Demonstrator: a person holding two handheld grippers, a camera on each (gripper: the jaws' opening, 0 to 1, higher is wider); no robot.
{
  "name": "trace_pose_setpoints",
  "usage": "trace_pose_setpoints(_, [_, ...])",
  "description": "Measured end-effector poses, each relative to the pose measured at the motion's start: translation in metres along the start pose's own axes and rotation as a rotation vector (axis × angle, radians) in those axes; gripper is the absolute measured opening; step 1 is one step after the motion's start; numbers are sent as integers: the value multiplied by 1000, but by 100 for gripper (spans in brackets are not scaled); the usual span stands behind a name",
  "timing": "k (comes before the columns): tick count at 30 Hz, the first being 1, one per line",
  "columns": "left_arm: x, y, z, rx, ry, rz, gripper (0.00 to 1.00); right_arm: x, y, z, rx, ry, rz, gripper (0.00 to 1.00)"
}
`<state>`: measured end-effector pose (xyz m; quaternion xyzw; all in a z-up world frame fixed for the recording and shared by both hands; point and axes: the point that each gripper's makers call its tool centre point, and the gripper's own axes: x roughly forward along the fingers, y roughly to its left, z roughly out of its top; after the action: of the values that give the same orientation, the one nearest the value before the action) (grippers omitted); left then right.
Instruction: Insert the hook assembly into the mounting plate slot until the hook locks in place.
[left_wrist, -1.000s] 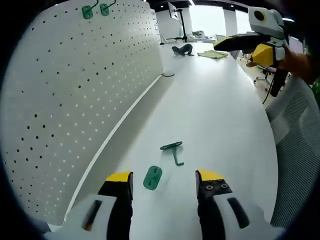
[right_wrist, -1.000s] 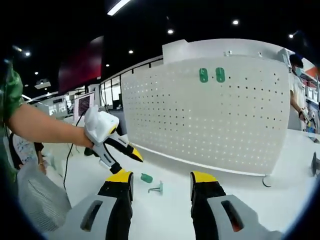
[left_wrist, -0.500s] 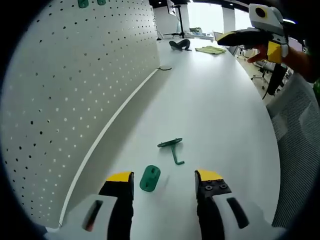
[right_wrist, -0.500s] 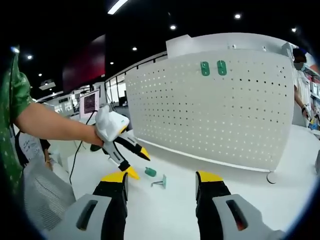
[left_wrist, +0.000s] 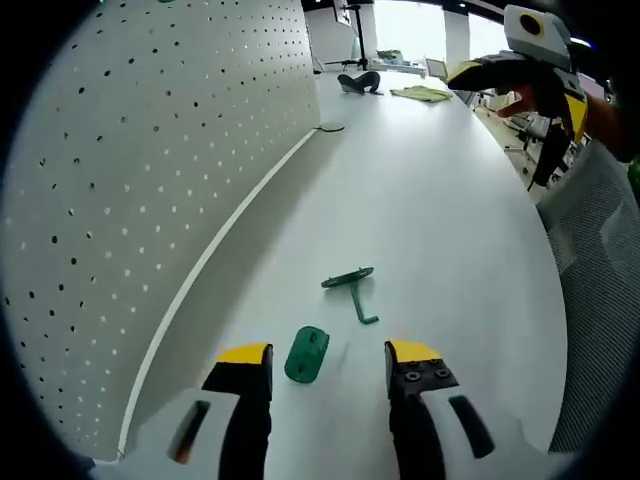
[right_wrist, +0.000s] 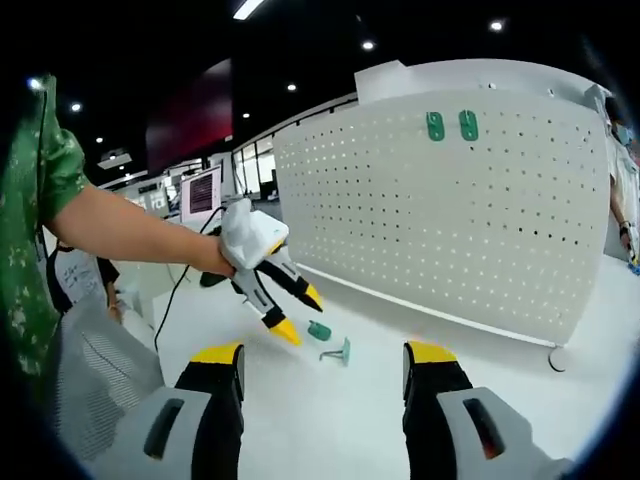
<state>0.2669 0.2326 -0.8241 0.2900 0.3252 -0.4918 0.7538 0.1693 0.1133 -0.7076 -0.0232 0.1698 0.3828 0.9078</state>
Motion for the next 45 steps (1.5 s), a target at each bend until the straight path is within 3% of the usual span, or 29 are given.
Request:
trace_pose_setpoints(10, [5,2,1,23,15,-7,42,-1,7,-11,4,33,50,68])
trace_pose_setpoints(21, [6,7,-1,53,38,10,33,-1,4,-10,24,15,55,68])
trace_pose_setpoints(26, [7,10,-1,132,74,41,28,-1,1,-10,38,6,54,68])
trace_pose_setpoints(45, [14,7,-5,282,177,47,17,-6,-7,-13,67,-23,41,68])
